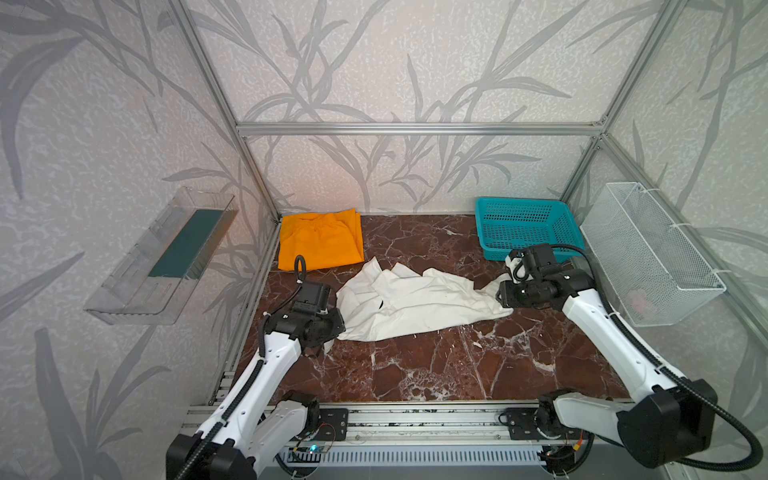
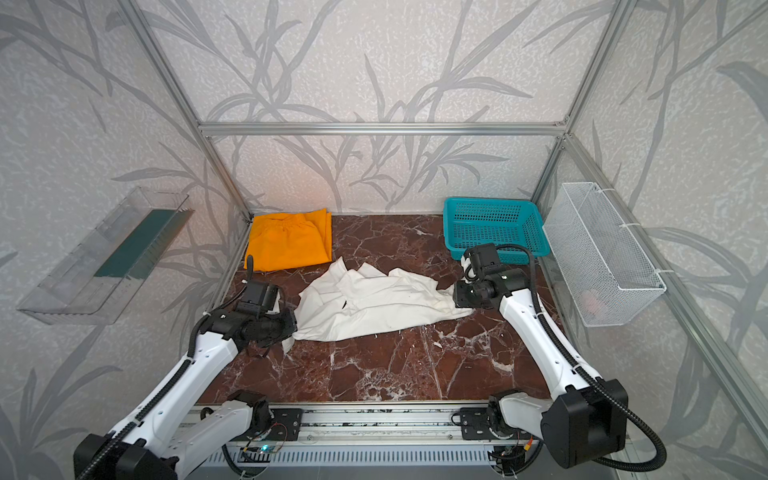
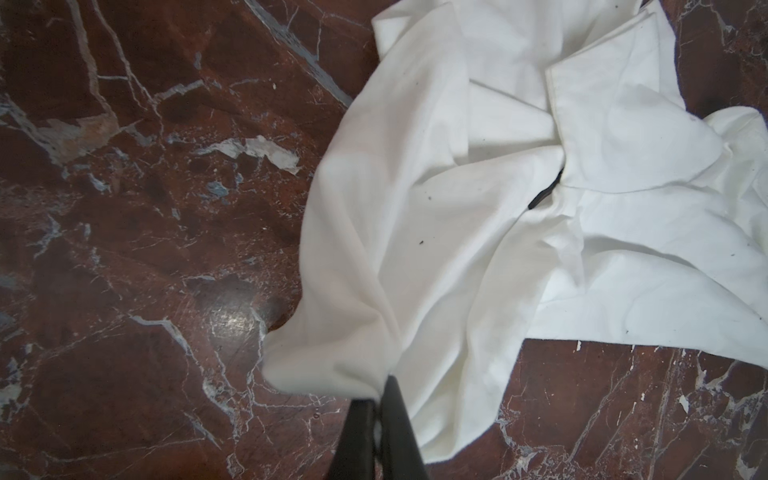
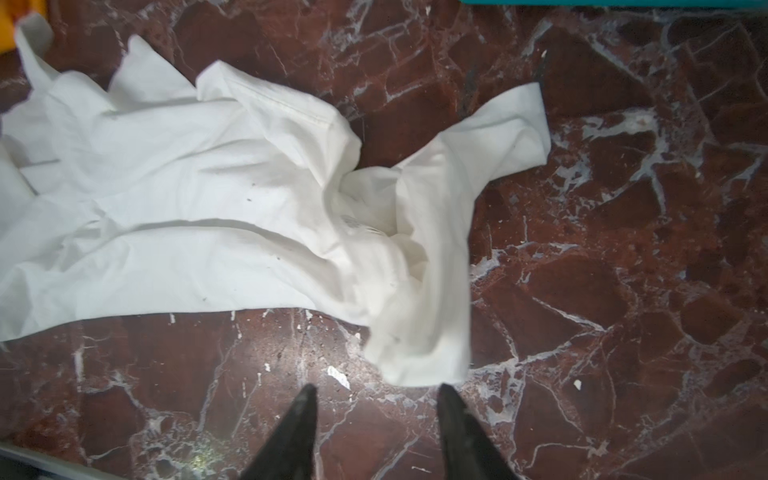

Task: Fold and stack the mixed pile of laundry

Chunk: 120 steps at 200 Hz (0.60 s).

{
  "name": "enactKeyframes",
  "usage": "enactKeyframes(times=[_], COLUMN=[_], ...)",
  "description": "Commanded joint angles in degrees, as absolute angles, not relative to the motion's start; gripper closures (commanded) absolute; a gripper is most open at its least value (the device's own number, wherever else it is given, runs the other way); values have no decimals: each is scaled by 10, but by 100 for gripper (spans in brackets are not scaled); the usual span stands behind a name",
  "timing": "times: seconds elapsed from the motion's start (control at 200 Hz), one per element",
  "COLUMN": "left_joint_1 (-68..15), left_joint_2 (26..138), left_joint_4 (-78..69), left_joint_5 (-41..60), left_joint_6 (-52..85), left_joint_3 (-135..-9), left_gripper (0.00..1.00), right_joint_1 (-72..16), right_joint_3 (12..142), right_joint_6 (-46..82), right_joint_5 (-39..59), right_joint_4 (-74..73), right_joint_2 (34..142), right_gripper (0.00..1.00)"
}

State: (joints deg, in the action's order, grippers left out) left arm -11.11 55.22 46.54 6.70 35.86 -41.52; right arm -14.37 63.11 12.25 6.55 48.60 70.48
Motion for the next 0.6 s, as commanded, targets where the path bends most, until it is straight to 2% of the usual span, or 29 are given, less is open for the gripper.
enactKeyframes(times=[0.0,0.315,0.595], left_joint_1=[-108,-109,-109], left_joint_2=[558,547,548], left_joint_4=[469,474,435], left_joint_5=[72,94,114], left_joint_6=[366,387,422], left_joint_3=[-429,-406,-369], left_gripper=[100,99,99], right_joint_1=[-160,-265,-356], right_joint_3=[677,784,950], right_joint_6=[97,59,50], right_joint_5=[117,180,202], right_joint_4=[468,369,344], right_joint_2=[722,947,1147], right_gripper=[43,40,40])
